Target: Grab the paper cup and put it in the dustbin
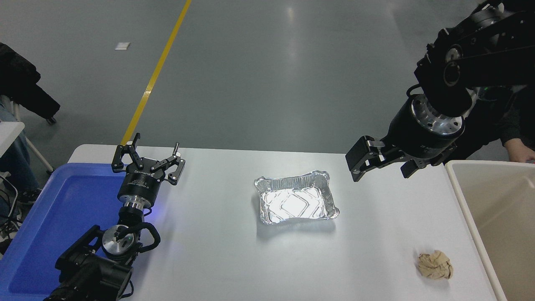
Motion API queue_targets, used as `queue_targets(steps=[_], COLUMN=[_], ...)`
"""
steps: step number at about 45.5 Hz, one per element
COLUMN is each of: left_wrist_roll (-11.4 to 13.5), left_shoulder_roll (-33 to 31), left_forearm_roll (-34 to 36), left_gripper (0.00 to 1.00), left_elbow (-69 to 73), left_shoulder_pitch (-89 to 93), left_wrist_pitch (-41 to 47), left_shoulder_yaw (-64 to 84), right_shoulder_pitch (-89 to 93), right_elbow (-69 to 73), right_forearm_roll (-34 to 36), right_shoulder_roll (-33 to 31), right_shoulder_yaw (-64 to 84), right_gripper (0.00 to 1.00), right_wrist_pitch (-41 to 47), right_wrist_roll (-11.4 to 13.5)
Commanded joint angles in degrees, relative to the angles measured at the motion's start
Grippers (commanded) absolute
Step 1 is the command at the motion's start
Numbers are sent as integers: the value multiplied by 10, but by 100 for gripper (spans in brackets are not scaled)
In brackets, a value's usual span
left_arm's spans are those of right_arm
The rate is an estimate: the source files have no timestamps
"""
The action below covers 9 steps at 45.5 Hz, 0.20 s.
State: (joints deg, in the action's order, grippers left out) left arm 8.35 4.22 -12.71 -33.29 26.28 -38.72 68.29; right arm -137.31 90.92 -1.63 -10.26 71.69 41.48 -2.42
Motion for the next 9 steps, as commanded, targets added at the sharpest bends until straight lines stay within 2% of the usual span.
queue_targets(steps=[1,9], left_wrist_roll=[0,0], left_shoulder_roll=[0,0], left_forearm_roll=[0,0], left_gripper=[99,99], left_elbow=[1,0], left_shoulder_pitch=[0,0], left_wrist_pitch=[0,0], left_shoulder_yaw=[0,0], right_shoulder_pitch=[-2,5], right_elbow=[7,6], right_forearm_roll=[13,13], right_shoulder_roll=[3,11], right_shoulder_yaw=[28,33], right_gripper=[100,100], right_wrist_pitch=[11,7], right_wrist_roll=[-3,-4])
